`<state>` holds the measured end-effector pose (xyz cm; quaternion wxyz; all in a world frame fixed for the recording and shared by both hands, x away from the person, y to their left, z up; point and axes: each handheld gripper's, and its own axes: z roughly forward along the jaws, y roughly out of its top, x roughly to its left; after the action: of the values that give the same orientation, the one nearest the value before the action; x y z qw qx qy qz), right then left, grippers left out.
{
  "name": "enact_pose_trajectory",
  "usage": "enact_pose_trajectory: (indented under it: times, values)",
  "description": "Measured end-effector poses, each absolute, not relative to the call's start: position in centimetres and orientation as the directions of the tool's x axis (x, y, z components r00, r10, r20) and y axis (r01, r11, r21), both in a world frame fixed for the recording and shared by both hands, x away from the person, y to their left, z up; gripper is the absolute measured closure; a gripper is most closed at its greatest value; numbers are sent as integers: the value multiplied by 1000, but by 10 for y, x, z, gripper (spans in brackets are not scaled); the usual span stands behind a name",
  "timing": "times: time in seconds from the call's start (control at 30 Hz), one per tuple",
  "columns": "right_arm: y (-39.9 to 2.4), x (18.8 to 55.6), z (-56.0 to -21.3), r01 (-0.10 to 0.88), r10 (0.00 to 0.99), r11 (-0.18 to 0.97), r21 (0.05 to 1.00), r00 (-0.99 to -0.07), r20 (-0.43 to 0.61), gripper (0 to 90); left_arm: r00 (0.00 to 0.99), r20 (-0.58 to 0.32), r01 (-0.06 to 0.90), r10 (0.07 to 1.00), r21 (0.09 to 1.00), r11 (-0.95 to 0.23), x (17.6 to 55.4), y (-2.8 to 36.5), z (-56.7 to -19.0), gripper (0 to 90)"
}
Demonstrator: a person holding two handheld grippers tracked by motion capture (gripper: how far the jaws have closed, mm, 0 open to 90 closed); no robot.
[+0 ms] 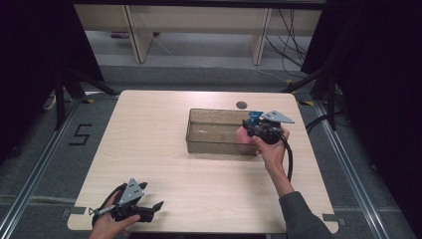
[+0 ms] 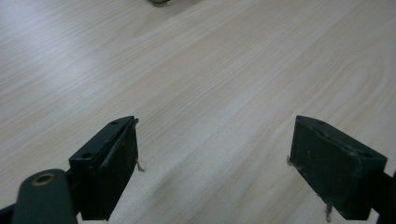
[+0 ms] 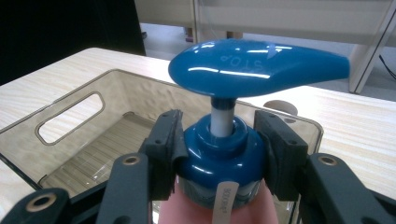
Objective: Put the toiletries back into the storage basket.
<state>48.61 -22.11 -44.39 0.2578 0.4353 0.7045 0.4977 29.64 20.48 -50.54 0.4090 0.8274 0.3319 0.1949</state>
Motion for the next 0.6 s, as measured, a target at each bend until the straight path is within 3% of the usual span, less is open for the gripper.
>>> enact_pose_trajectory:
  times: [0.17,0.27,0.47,0.6]
  values:
    - [-218,484,-444,374,865,128,919,-495,80,511,703,48,393,710,805,-444,296,205,-505,150]
    - [-218,484,-446,392,873,101,914,-477,108,398,706,50,392,706,803,-449,295,205,-505,149]
    - [-226,482,-447,411,867,40,911,-468,172,271,708,63,389,704,796,-463,296,205,-505,149]
    - [-229,478,-442,399,871,29,916,-461,173,246,698,38,394,715,813,-428,295,203,-506,149]
